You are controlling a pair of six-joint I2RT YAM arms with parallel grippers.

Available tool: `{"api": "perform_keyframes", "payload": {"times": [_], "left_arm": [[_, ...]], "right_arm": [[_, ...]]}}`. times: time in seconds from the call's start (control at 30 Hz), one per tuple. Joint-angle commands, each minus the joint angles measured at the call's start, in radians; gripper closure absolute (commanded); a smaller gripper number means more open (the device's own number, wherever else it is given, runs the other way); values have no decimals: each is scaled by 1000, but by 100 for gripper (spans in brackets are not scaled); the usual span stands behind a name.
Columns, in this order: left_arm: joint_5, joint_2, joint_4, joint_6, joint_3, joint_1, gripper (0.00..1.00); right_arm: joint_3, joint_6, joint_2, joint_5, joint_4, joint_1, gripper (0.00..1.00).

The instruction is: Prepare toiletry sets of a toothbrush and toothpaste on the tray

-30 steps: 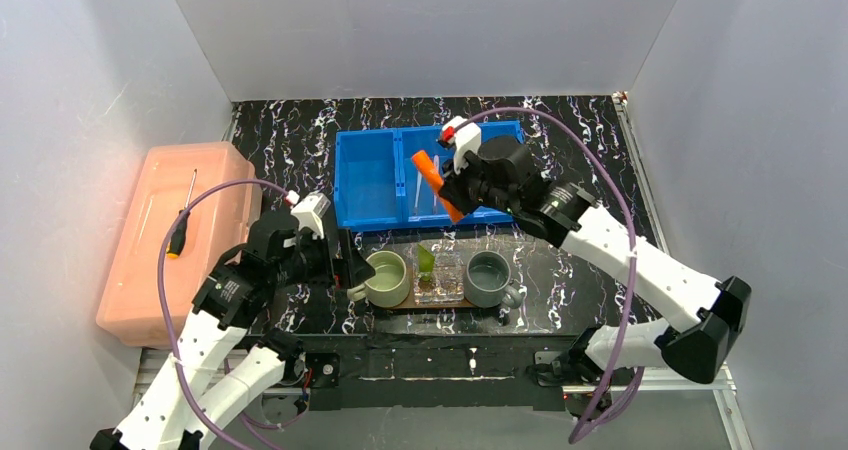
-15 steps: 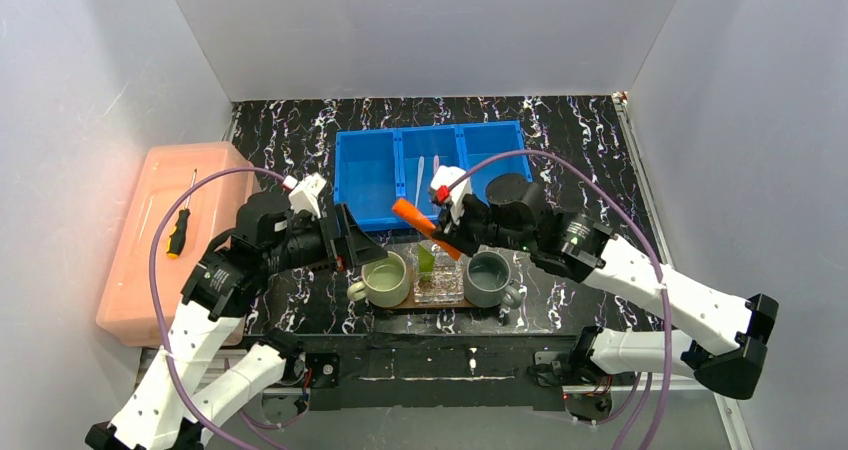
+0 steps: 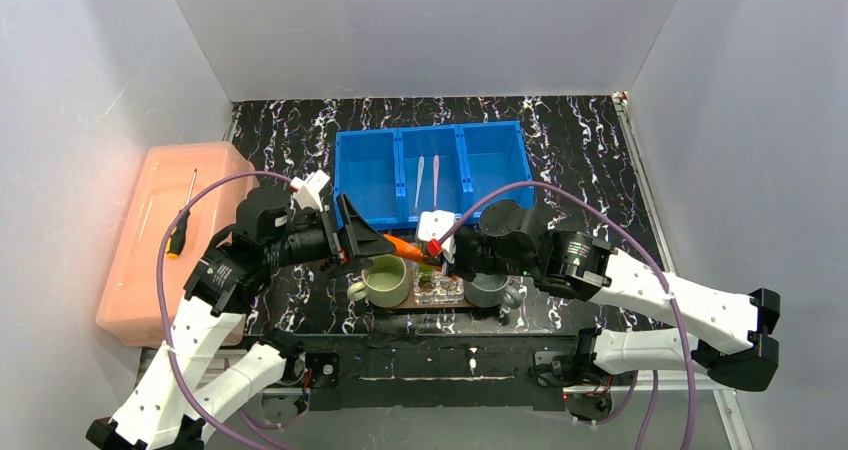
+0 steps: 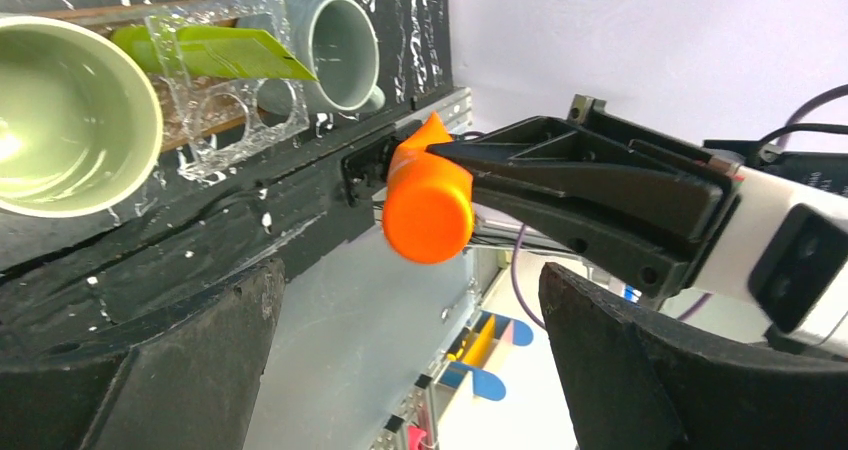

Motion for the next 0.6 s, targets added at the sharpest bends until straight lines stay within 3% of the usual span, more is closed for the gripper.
{"api": "perform_keyframes", "payload": {"times": [0.0,0.37,0.57], "left_arm": [[103,-8,43,-62,-10,5,2],[161,-42,72,-101,-61,5,6],[180,-51,64,-96,-65,5,18]], "right_arm": [[22,-58,1,19,55,50,99],[40,-130,9,130,90,164,99],[55,-143,31,165,98,193,99]]}}
